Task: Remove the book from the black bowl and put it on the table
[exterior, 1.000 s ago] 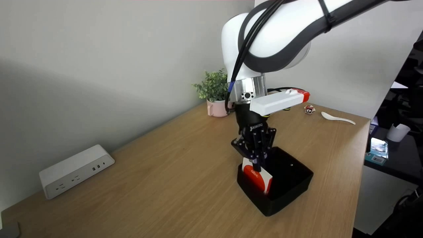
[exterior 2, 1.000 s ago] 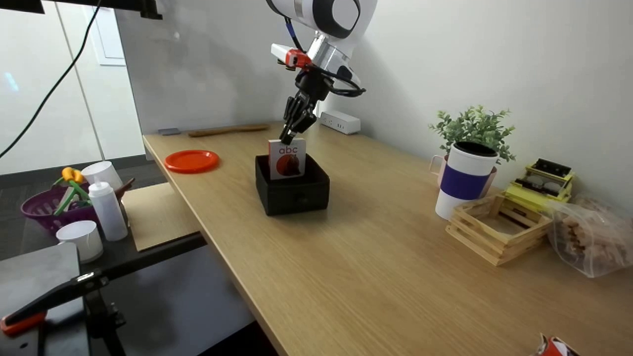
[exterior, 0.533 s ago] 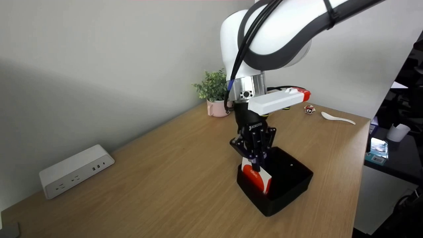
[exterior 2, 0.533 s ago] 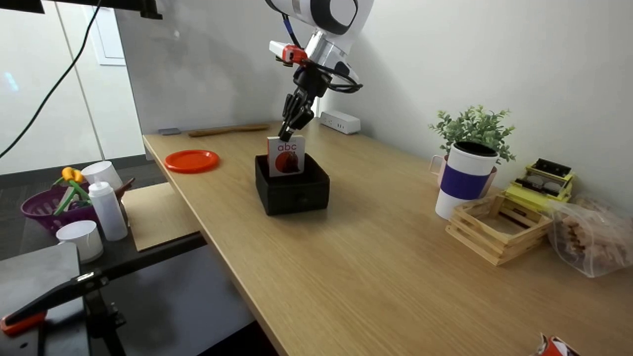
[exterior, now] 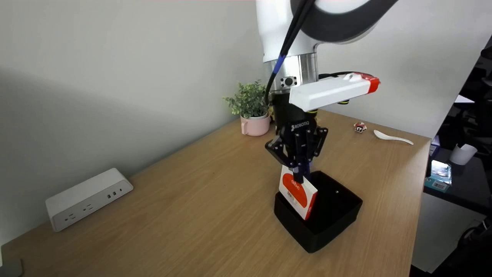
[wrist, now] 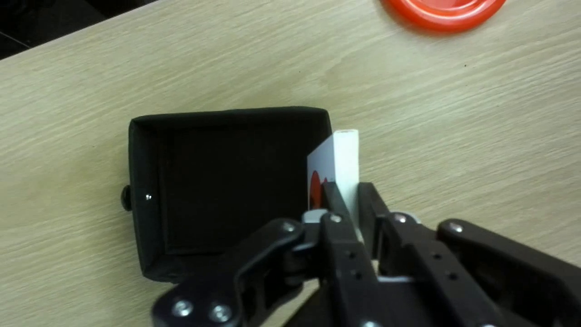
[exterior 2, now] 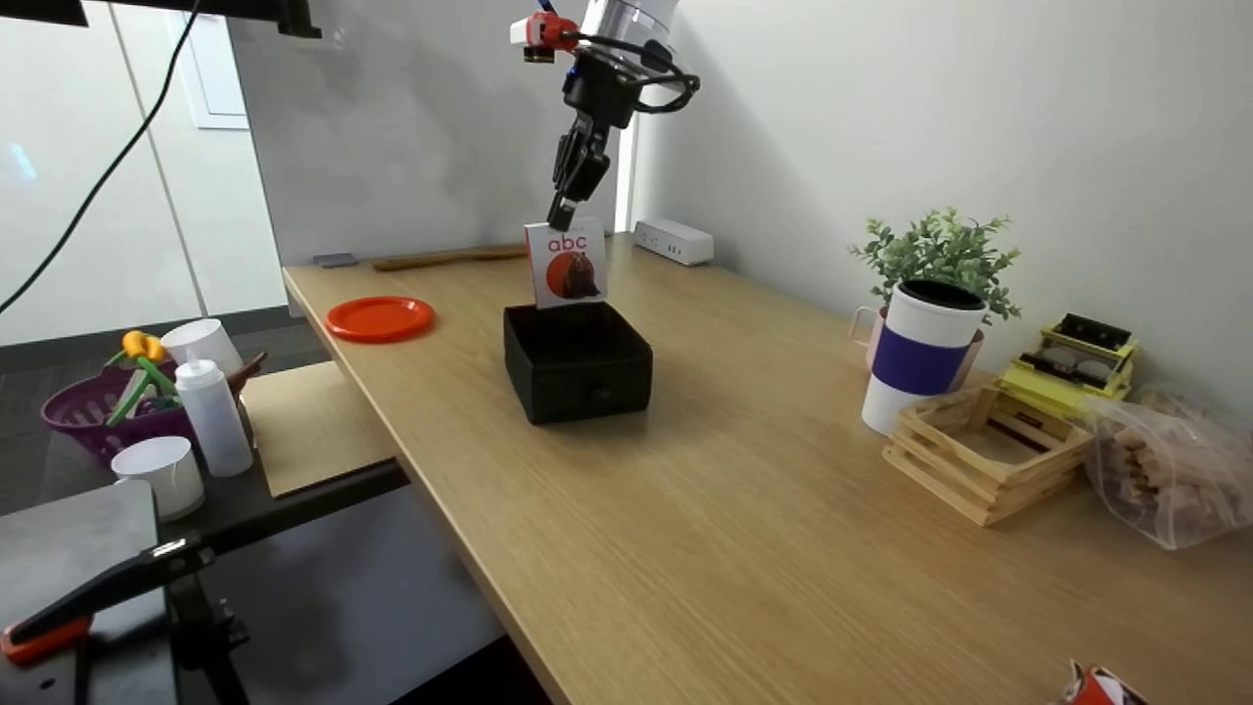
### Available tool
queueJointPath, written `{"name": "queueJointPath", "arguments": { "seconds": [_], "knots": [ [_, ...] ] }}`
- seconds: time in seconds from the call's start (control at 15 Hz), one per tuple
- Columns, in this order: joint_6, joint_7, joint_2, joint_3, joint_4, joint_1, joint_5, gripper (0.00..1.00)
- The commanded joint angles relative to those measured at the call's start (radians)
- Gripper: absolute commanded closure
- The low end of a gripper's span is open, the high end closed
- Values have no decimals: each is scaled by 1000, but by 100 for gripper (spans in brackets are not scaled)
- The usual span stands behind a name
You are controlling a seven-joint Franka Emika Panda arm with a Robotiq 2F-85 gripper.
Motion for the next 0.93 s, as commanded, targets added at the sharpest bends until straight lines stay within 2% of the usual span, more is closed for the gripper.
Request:
{"name": "queueJointPath", "arguments": {
  "seconds": [0.0, 0.27, 0.87],
  "knots": [
    [-6, 60, -91, -11, -71, 24, -51, 97],
    [-6, 61, -105, 3, -59, 30, -88, 97],
    [-8, -11, -36, 27, 18, 34, -81, 97]
  ]
}}
